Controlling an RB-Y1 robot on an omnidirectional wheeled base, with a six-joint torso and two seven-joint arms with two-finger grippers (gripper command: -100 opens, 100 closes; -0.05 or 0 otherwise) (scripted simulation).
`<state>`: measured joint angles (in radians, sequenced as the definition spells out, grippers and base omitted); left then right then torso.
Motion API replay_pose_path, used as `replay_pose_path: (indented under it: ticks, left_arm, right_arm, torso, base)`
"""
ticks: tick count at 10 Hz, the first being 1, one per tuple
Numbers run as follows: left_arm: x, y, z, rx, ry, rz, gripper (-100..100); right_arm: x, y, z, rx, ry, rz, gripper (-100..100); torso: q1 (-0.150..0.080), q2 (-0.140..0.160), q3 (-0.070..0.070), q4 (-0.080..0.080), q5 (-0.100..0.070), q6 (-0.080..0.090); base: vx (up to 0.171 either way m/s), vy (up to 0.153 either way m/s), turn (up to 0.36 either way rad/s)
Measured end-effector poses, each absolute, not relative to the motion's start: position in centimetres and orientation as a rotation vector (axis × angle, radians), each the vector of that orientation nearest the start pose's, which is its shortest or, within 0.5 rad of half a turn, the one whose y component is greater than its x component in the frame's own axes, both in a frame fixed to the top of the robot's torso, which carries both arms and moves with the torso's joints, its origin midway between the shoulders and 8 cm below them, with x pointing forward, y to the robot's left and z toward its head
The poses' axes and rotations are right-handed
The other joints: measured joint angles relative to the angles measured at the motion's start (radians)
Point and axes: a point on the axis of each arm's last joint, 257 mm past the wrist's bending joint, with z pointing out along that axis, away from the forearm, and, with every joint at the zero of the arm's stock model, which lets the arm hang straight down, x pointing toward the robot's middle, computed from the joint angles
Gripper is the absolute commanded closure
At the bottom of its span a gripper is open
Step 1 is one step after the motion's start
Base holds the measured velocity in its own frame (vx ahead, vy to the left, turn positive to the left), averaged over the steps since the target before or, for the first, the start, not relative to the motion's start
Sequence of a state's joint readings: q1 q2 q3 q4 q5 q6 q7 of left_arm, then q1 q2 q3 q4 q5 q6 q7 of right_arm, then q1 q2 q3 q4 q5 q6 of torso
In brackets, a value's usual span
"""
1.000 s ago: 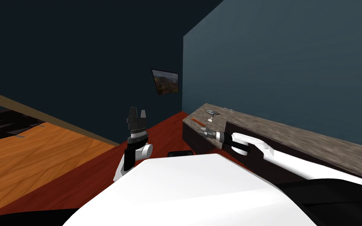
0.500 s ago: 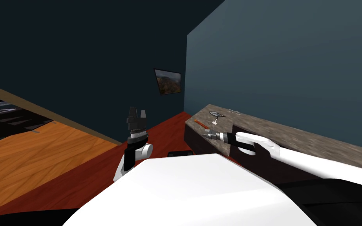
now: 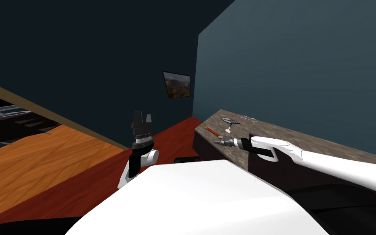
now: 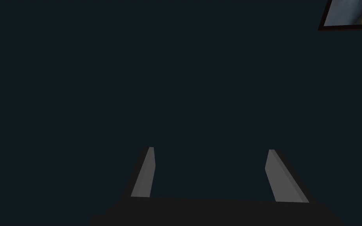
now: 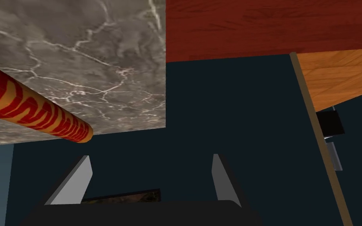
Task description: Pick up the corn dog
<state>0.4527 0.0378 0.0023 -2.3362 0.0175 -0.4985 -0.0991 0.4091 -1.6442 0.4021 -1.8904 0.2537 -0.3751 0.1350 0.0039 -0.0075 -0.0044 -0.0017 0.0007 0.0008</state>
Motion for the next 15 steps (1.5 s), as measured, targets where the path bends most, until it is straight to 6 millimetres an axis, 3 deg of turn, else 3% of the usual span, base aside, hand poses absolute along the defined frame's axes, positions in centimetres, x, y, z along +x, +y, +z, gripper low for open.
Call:
replay_pose_path:
  ticks: [3,9,15]
  left_arm:
    - [33.4,26.9,6.4,-0.527,0.584,-1.258,0]
    - [33.4,26.9,6.4,-0.527,0.584,-1.258,0]
    - [33.4,26.9,6.4,-0.527,0.584,-1.258,0]
  right_arm:
    - [30.3,-39.0,-28.0,-0.743,2.327,0.360,-100]
    - [25.6,-48.0,-29.7,-0.782,2.540,0.165,-100]
    - [20.8,-52.9,-31.2,-0.788,2.691,0.059,-100]
  torso:
    - [0.001,-0.001,-0.001,0.000,0.000,0.000]
    - [0.001,-0.001,-0.001,0.000,0.000,0.000]
    - [0.002,0.002,0.001,0.001,0.000,0.000]
  base:
    - [0.128,0.056,0.074]
    - [0.125,0.057,0.061]
    - [0.103,0.060,0.046]
